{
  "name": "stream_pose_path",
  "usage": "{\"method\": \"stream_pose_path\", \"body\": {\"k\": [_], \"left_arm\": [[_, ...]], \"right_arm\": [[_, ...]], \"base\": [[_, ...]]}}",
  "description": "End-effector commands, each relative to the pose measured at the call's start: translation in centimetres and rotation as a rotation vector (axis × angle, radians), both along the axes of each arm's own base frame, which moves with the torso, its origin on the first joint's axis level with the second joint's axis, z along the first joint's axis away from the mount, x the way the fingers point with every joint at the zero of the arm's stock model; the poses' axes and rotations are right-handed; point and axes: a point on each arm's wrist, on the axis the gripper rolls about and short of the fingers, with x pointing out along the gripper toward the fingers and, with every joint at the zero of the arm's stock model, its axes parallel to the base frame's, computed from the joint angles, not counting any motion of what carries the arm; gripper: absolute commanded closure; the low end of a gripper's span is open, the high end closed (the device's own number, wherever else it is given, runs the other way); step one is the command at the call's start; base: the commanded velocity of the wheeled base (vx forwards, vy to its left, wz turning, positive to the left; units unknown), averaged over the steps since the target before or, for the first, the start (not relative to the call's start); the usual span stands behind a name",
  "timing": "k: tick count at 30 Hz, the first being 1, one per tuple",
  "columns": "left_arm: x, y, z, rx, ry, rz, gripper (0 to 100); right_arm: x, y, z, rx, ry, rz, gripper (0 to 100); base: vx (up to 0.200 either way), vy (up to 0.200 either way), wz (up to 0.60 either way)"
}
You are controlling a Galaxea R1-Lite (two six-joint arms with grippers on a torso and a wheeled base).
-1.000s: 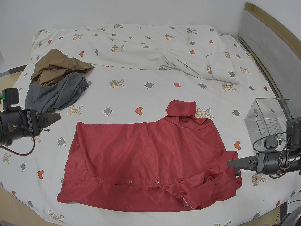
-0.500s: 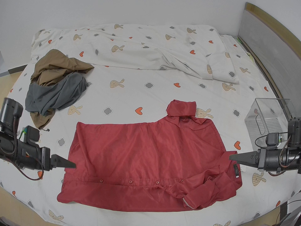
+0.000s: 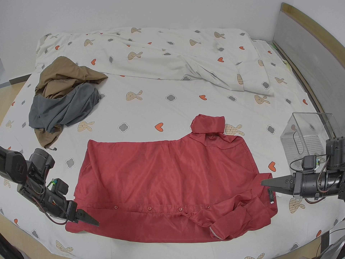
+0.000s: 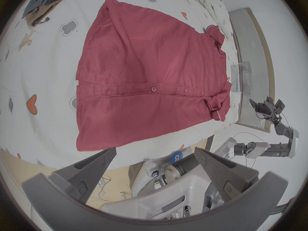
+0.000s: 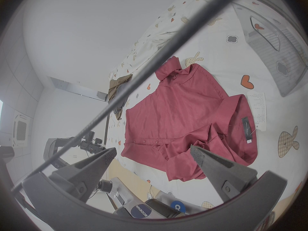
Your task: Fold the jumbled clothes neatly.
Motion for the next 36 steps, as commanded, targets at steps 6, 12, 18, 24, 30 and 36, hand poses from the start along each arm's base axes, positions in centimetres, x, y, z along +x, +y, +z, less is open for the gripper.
{"method": "stream_pose_path", "body": {"k": [6, 12, 18, 24, 30, 36], "left_arm": [[2.8, 0.5, -3.7, 0.002, 0.094, 0.013, 0], [3.8, 2.4, -3.3, 0.006, -0.013, 0.089, 0], [4.7, 5.3, -4.1, 0.017, -0.109, 0.191, 0], [5.0, 5.5, -5.1, 0.013, -0.093, 0.194, 0], [5.3, 5.4, -5.5, 0.013, -0.104, 0.190, 0], [5.6, 5.3, -6.1, 0.011, -0.087, 0.184, 0]], "right_arm": [[0.1, 0.0, 0.0, 0.001, 0.002, -0.001, 0], [0.1, 0.0, 0.0, 0.000, 0.001, 0.001, 0], [0.2, 0.0, -0.2, -0.001, 0.009, 0.001, 0], [0.1, 0.1, -0.2, -0.001, 0.012, 0.004, 0], [0.1, 0.1, -0.2, -0.001, 0.012, 0.007, 0], [0.1, 0.1, -0.2, -0.001, 0.012, 0.007, 0]], "base": [[0.000, 0.000, 0.00], [0.000, 0.000, 0.00], [0.000, 0.000, 0.00], [0.000, 0.000, 0.00], [0.000, 0.000, 0.00], [0.000, 0.000, 0.00]]}}
